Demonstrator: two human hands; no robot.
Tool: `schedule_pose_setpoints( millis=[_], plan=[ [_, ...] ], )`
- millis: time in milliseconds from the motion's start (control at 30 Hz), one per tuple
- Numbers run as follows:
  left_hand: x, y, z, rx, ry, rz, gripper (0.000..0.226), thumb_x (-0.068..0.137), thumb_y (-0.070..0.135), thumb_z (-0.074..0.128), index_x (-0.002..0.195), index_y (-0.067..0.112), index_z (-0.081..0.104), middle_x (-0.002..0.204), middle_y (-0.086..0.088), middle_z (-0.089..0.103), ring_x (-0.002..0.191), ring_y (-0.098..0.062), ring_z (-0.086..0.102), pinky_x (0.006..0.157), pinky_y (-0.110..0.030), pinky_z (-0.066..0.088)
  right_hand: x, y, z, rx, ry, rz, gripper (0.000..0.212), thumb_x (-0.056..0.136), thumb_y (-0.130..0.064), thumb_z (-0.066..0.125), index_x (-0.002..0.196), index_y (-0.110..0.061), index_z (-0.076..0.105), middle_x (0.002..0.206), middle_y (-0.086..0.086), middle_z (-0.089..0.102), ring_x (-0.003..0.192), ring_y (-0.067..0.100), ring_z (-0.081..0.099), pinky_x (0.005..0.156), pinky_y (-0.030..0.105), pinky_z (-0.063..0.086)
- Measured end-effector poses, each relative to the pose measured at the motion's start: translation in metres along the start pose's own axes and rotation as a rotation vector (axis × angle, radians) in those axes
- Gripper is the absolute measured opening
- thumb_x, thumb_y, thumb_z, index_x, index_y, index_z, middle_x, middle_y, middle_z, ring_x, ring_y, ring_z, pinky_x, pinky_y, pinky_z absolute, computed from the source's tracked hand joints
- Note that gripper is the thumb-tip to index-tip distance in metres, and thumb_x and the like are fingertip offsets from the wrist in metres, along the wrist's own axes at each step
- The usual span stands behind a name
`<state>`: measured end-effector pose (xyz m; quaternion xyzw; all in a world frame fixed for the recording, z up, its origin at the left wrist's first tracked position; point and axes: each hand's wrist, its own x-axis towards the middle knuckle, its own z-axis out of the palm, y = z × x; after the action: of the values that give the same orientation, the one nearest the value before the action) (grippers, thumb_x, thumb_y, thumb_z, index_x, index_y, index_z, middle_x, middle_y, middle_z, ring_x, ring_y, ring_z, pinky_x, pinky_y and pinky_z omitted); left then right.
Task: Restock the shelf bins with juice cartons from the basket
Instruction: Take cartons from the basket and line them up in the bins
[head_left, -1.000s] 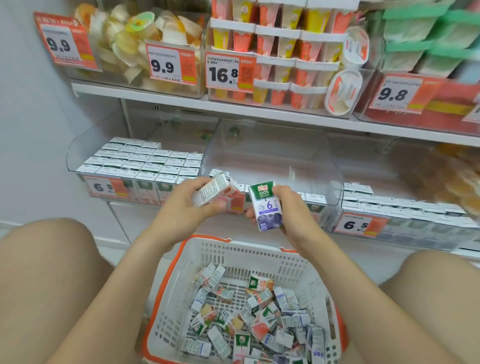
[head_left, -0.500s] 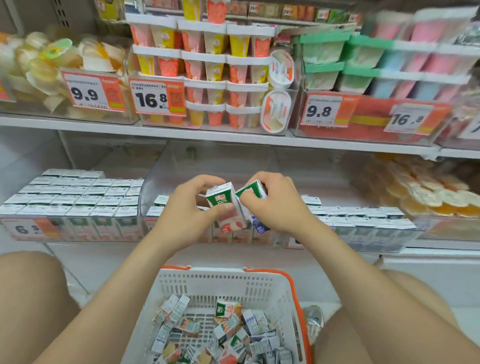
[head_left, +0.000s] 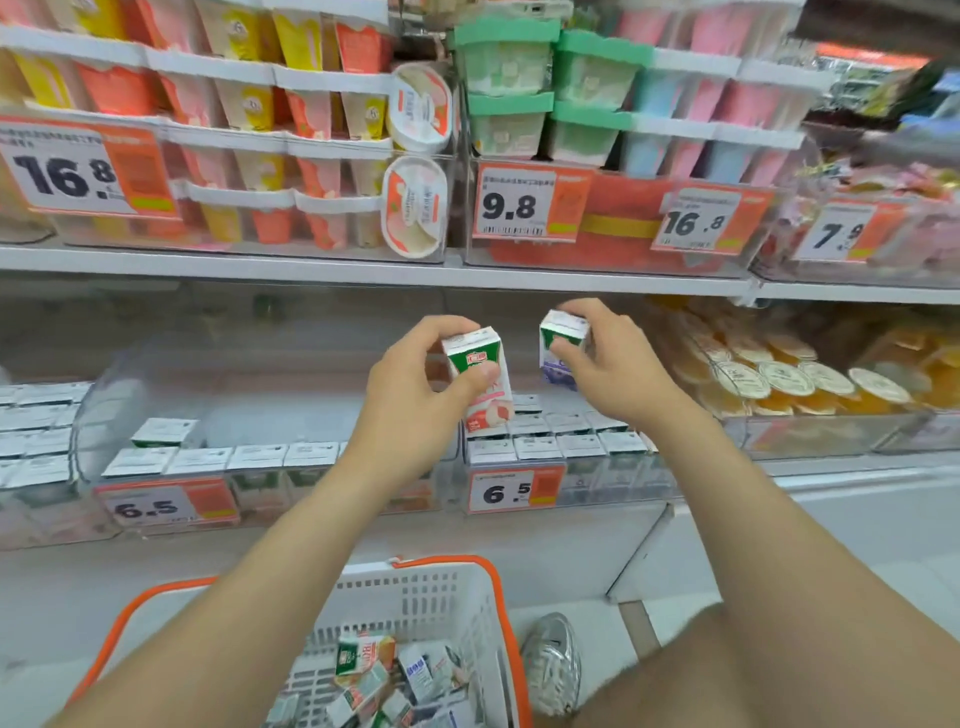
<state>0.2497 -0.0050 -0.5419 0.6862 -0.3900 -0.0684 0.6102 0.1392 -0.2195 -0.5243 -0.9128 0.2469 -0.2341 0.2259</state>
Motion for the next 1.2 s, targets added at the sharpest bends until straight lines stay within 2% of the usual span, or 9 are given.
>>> schedule_pose_setpoints(
  millis=[67,200,300,400,500,667,800,967,1200],
  plan=[
    [0.000,-0.003,0.007,0.012,0.013,0.013,0.027,0.094,0.023,0.076,0.116,0.036,0.067,0.105,0.018,0.073,0.097,-0.005,0.067,0.077,-0.021,0.057,0.008,0.014,0.003,-0.031,-0.080,-0.009,0.037,0.104,-0.017,0.061,0.140,-0.021,0.052,0.110,0.008,0.061,0.096,0.025,0.055,0.069,0.027,0.039],
    [-0.003,-0.009,0.014,0.048,0.011,0.005,0.023,0.097,0.026,0.074,0.118,0.033,0.067,0.108,0.017,0.072,0.098,-0.001,0.066,0.070,-0.012,0.052,0.020,0.036,0.014,-0.174,-0.273,0.003,0.038,0.102,-0.014,0.063,0.136,-0.027,0.055,0.125,0.005,0.055,0.104,0.025,0.057,0.089,0.033,0.043],
    [-0.003,-0.013,0.017,0.070,0.019,-0.017,0.020,0.097,0.028,0.073,0.116,0.032,0.068,0.104,0.017,0.073,0.095,0.005,0.065,0.067,-0.007,0.049,0.023,0.043,0.019,-0.165,-0.477,0.112,0.039,0.098,-0.013,0.061,0.132,-0.030,0.058,0.123,-0.001,0.062,0.108,0.023,0.062,0.087,0.036,0.052],
    [-0.002,-0.014,0.017,0.082,0.000,-0.038,0.022,0.097,0.032,0.073,0.118,0.034,0.068,0.104,0.019,0.072,0.096,0.006,0.065,0.067,-0.007,0.049,0.024,0.038,0.022,-0.141,-0.604,0.257,0.031,0.090,-0.019,0.049,0.117,-0.016,0.064,0.110,0.003,0.063,0.105,0.031,0.059,0.088,0.039,0.048],
    [-0.002,-0.014,0.016,0.105,-0.020,-0.052,0.024,0.097,0.034,0.072,0.120,0.033,0.068,0.106,0.018,0.072,0.096,0.007,0.064,0.066,-0.006,0.048,0.020,0.031,0.022,-0.147,-0.535,0.278,0.028,0.087,-0.037,0.038,0.083,-0.013,0.051,0.094,0.010,0.058,0.085,0.032,0.050,0.078,0.041,0.042],
    [-0.004,-0.011,0.005,0.022,-0.064,-0.141,0.026,0.096,0.033,0.074,0.122,0.032,0.067,0.103,0.014,0.074,0.092,0.005,0.068,0.067,-0.010,0.052,0.009,-0.010,0.020,-0.260,-0.249,0.085,0.024,0.089,-0.028,0.039,0.085,-0.020,0.061,0.095,0.006,0.069,0.094,0.036,0.061,0.089,0.046,0.052],
    [-0.009,-0.009,-0.018,-0.140,-0.056,-0.292,0.038,0.089,0.032,0.082,0.122,0.024,0.063,0.102,0.004,0.078,0.090,-0.010,0.077,0.072,-0.026,0.060,-0.019,-0.072,0.023,0.046,0.012,-0.035,0.025,0.093,-0.025,0.047,0.081,-0.020,0.068,0.072,-0.001,0.068,0.077,0.025,0.062,0.068,0.037,0.054],
    [-0.024,-0.006,-0.063,-0.299,-0.010,-0.339,0.034,0.087,0.022,0.081,0.117,0.009,0.071,0.098,-0.008,0.081,0.086,-0.022,0.079,0.064,-0.023,0.057,-0.045,-0.117,0.034,0.247,-0.221,-0.149,0.020,0.101,-0.034,0.056,0.104,-0.030,0.076,0.089,-0.013,0.075,0.080,0.003,0.068,0.073,0.023,0.052],
    [-0.043,-0.010,-0.137,-0.239,0.013,-0.365,0.039,0.082,0.029,0.081,0.116,0.012,0.074,0.101,-0.010,0.081,0.095,-0.027,0.079,0.076,-0.032,0.060,-0.047,-0.164,0.073,0.498,-0.426,-0.129,0.024,0.105,-0.033,0.058,0.120,-0.021,0.072,0.099,0.000,0.078,0.084,0.019,0.076,0.070,0.039,0.064]
  ],
)
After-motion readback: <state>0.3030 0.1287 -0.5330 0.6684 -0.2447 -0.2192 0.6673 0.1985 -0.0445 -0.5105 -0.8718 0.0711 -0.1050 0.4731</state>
